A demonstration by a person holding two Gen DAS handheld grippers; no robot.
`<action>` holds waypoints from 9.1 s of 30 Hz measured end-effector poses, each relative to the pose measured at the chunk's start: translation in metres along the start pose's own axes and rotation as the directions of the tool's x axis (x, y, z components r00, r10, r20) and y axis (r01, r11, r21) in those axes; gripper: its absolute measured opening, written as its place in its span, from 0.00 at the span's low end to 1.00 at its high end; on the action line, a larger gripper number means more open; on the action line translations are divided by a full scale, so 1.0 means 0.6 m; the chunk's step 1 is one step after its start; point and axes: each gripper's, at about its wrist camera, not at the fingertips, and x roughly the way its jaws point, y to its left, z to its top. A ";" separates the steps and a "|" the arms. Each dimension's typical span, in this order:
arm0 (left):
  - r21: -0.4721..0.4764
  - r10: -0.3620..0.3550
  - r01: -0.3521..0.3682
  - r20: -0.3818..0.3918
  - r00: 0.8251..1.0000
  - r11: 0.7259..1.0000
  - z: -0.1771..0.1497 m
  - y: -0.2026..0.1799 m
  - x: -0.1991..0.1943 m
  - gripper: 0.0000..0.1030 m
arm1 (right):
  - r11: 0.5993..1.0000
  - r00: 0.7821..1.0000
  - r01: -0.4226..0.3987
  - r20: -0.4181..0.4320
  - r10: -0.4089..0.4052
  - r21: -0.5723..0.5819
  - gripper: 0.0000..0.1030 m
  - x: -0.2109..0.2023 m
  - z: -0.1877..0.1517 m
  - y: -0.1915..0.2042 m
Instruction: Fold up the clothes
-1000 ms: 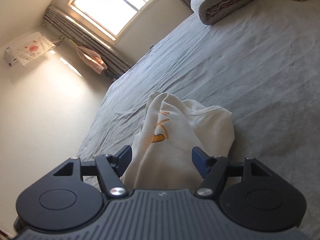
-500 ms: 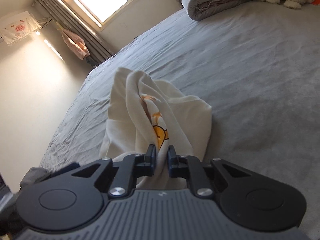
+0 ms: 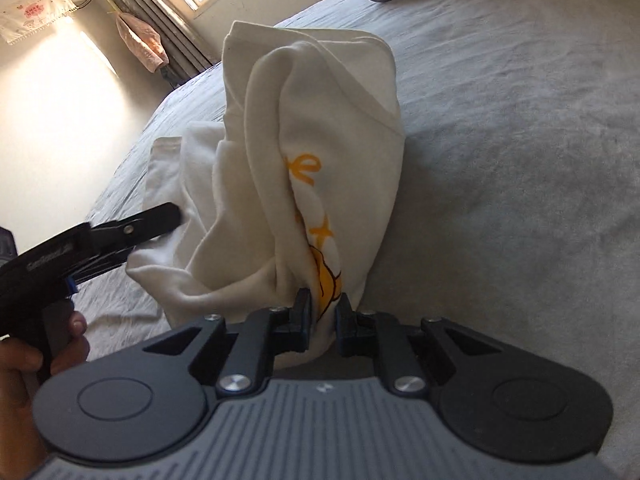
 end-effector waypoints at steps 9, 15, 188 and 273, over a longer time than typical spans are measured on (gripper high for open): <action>-0.280 0.055 -0.033 0.069 0.996 0.959 0.020 0.055 0.008 0.60 | 0.996 0.990 0.072 0.121 -0.079 0.057 0.10 -0.046 0.028 -0.025; -0.352 0.078 -0.052 0.059 0.995 0.935 0.026 0.073 0.017 0.63 | 0.980 0.969 0.165 0.166 -0.182 0.109 0.09 -0.063 0.045 -0.057; -0.543 0.028 -0.097 -0.133 0.991 0.834 -0.077 0.147 -0.054 0.37 | 0.990 0.995 0.074 0.058 -0.082 0.119 0.32 0.073 0.046 0.050; -0.354 0.012 -0.044 -0.092 0.996 0.934 -0.014 0.220 -0.168 0.03 | 0.727 0.625 0.686 0.529 -0.574 -0.022 0.07 -0.146 0.088 -0.023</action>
